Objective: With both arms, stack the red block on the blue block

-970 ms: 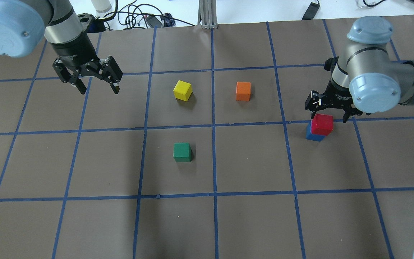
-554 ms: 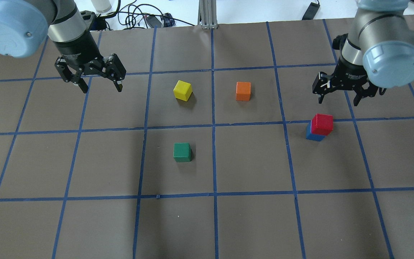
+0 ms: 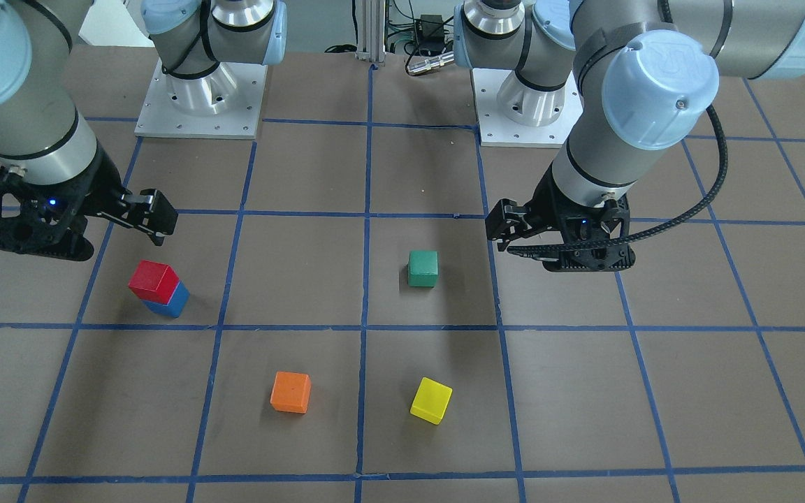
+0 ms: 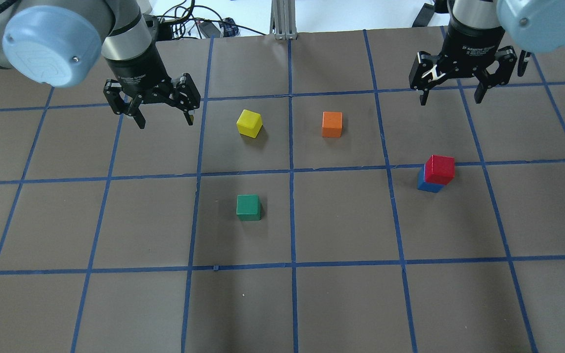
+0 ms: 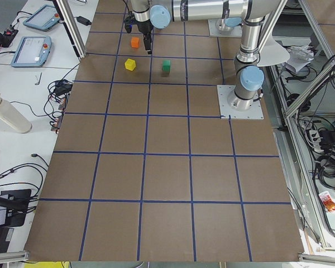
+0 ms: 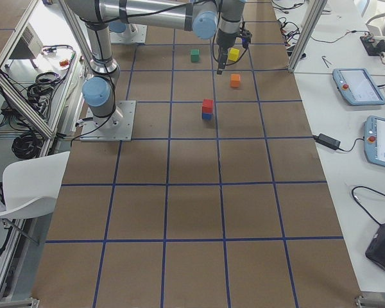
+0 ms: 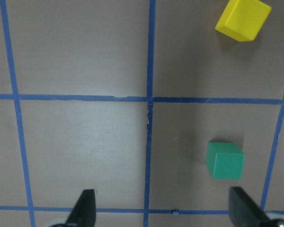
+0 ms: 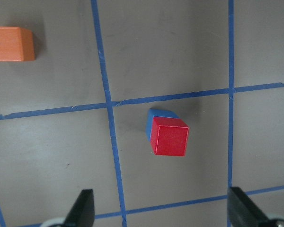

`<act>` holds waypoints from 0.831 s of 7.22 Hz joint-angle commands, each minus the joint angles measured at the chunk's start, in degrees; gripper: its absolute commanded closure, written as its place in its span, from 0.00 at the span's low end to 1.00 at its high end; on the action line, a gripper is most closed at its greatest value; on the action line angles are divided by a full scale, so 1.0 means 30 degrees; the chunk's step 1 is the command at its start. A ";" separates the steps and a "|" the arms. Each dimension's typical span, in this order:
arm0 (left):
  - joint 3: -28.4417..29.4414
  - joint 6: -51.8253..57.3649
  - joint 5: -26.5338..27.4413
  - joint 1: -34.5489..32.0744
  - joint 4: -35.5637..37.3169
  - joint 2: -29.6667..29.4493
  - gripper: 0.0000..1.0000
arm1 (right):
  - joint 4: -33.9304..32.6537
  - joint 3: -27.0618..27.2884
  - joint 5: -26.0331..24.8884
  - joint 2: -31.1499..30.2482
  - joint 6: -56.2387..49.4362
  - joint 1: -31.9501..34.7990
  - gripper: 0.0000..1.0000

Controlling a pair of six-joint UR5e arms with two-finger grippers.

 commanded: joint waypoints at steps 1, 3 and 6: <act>-0.0044 0.0165 -0.0083 -0.0066 0.0009 -0.0069 0.00 | 0.0985 -0.0320 0.1231 -0.0785 -0.0047 0.0511 0.00; -0.0044 0.0862 -0.0026 0.0139 -0.0282 0.0280 0.00 | 0.0957 -0.0086 0.1883 -0.0817 0.0100 0.0687 0.00; -0.0043 0.0956 0.0150 0.0080 -0.1540 0.1303 0.00 | 0.0664 0.0910 0.2356 -0.1400 -0.0016 0.0804 0.00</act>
